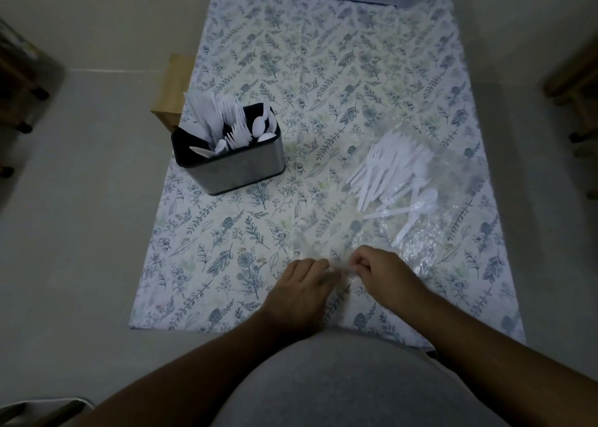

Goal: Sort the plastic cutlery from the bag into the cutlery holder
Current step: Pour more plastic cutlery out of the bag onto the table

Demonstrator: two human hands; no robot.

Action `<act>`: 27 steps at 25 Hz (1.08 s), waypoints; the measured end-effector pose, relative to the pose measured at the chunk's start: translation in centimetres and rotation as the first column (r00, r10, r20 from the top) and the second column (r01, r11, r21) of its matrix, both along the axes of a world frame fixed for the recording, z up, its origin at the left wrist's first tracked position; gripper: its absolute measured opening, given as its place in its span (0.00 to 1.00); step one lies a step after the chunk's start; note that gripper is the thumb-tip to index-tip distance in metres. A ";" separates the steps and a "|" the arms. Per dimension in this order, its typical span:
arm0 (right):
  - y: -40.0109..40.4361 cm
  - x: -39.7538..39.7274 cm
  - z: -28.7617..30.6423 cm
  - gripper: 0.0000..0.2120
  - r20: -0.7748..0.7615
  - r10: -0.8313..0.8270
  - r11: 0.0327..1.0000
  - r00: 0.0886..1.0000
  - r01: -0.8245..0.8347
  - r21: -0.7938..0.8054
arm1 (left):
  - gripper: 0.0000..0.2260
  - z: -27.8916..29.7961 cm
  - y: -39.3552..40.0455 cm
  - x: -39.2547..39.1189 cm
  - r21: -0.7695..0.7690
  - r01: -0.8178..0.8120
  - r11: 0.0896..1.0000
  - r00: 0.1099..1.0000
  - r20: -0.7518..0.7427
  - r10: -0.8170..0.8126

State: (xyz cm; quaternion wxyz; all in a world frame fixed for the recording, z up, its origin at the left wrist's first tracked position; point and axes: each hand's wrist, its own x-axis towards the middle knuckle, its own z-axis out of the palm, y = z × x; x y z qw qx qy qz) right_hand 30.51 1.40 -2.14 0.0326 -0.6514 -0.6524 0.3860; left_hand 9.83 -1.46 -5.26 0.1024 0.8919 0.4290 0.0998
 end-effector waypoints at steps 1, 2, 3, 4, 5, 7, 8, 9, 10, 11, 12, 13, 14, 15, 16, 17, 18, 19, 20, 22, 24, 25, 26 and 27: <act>0.1 -0.1 0.1 0.04 -0.010 0.044 0.999 0.999 -0.044 -0.014 | 0.18 -0.2 0.0 0.0 0.000 0.023 1.000 1.000 -0.012 -0.023; 0.3 -0.1 0.2 0.05 0.002 0.089 0.996 0.996 -0.089 -0.026 | 0.18 -0.3 0.0 0.1 -0.007 0.055 0.998 0.998 -0.021 -0.055; 0.5 0.0 0.2 0.05 0.013 0.107 0.994 0.994 -0.106 -0.017 | 0.18 -0.4 0.1 0.1 -0.021 0.089 0.996 0.996 -0.027 -0.089; 0.6 0.0 0.3 0.05 0.012 0.091 0.996 0.996 -0.091 0.010 | 0.19 -0.5 0.2 0.1 -0.036 0.117 0.993 0.992 -0.033 -0.118; 0.5 0.0 0.3 0.05 -0.006 0.049 0.998 0.999 -0.048 0.049 | 0.20 -0.2 0.4 0.2 -0.055 0.129 0.990 0.991 -0.039 -0.132; 0.1 -0.1 0.2 0.04 -0.043 -0.043 0.992 0.998 0.047 0.119 | 0.22 0.3 0.8 0.6 -0.095 0.130 0.987 0.990 -0.043 -0.135; -0.3 -0.3 0.2 0.05 -0.046 -0.063 0.987 0.997 0.069 0.143 | 0.22 0.6 1.0 0.8 -0.117 0.123 0.985 0.991 -0.041 -0.129; -0.6 -0.5 0.1 0.05 -0.039 -0.060 0.985 0.997 0.066 0.159 | 0.22 0.9 1.2 1.0 -0.143 0.113 0.983 0.992 -0.040 -0.120; -0.6 -0.6 0.1 0.05 -0.011 -0.032 0.987 0.999 0.033 0.157 | 0.22 1.1 1.2 1.2 -0.165 0.102 0.981 0.993 -0.039 -0.110; -0.4 -0.6 0.2 0.05 0.027 0.018 0.990 0.999 -0.022 0.142 | 0.21 1.2 1.1 1.2 -0.179 0.095 0.979 0.994 -0.039 -0.104; 0.1 -0.6 0.4 0.05 0.078 0.087 0.990 0.993 -0.095 0.107 | 0.21 1.2 1.0 1.2 -0.189 0.090 0.978 0.994 -0.041 -0.100; 0.6 -0.6 0.7 0.05 0.126 0.163 0.982 0.978 -0.173 0.071 | 0.22 1.3 0.9 1.2 -0.203 0.088 0.975 0.994 -0.046 -0.099; 1.0 -0.7 1.0 0.05 0.170 0.234 0.968 0.957 -0.245 0.045 | 0.22 1.3 0.8 1.2 -0.216 0.088 0.972 0.993 -0.052 -0.102; 1.3 -0.9 1.2 0.05 0.203 0.289 0.952 0.936 -0.302 0.038 | 0.23 1.4 0.8 1.1 -0.225 0.089 0.970 0.993 -0.057 -0.104; 1.5 -1.0 1.3 0.05 0.221 0.319 0.941 0.921 -0.336 0.041 | 0.24 1.4 0.9 1.2 -0.233 0.089 0.968 0.992 -0.062 -0.106; 1.6 -1.0 1.3 0.05 0.223 0.325 0.937 0.919 -0.345 0.056 | 0.25 1.5 1.0 1.2 -0.246 0.088 0.965 0.991 -0.074 -0.109; 1.6 -1.0 1.2 0.05 0.218 0.315 0.940 0.924 -0.336 0.066 | 0.26 1.5 1.1 1.3 -0.256 0.086 0.963 0.990 -0.085 -0.111; 1.4 -1.1 1.2 0.06 0.211 0.300 0.944 0.930 -0.321 0.077 | 0.27 1.5 1.1 1.2 -0.264 0.082 0.961 0.990 -0.091 -0.109; 1.2 -1.1 1.2 0.07 0.210 0.284 0.949 0.936 -0.306 0.080 | 0.27 1.4 1.1 1.2 -0.270 0.079 0.960 0.990 -0.092 -0.108; 0.9 -1.1 1.3 0.08 0.197 0.252 0.955 0.947 -0.276 0.107 | 0.27 1.3 1.1 1.2 -0.279 0.087 0.956 0.989 -0.092 -0.117; 0.8 -1.1 1.2 0.08 0.163 0.191 0.967 0.968 -0.214 0.137 | 0.26 1.4 1.1 1.2 -0.267 0.100 0.958 0.988 -0.085 -0.127; 0.8 -0.9 1.1 0.08 0.162 0.164 0.973 0.973 -0.187 0.138 | 0.26 1.5 1.1 1.2 -0.264 0.104 0.959 0.988 -0.084 -0.130; 0.9 -0.6 1.0 0.07 0.190 0.168 0.975 0.967 -0.192 0.116 | 0.25 1.6 1.1 1.2 -0.258 0.108 0.960 0.988 -0.082 -0.133; 1.0 -0.3 0.9 0.07 0.238 0.209 0.969 0.948 -0.234 0.083 | 0.25 1.6 1.0 1.1 -0.258 0.107 0.960 0.988 -0.079 -0.132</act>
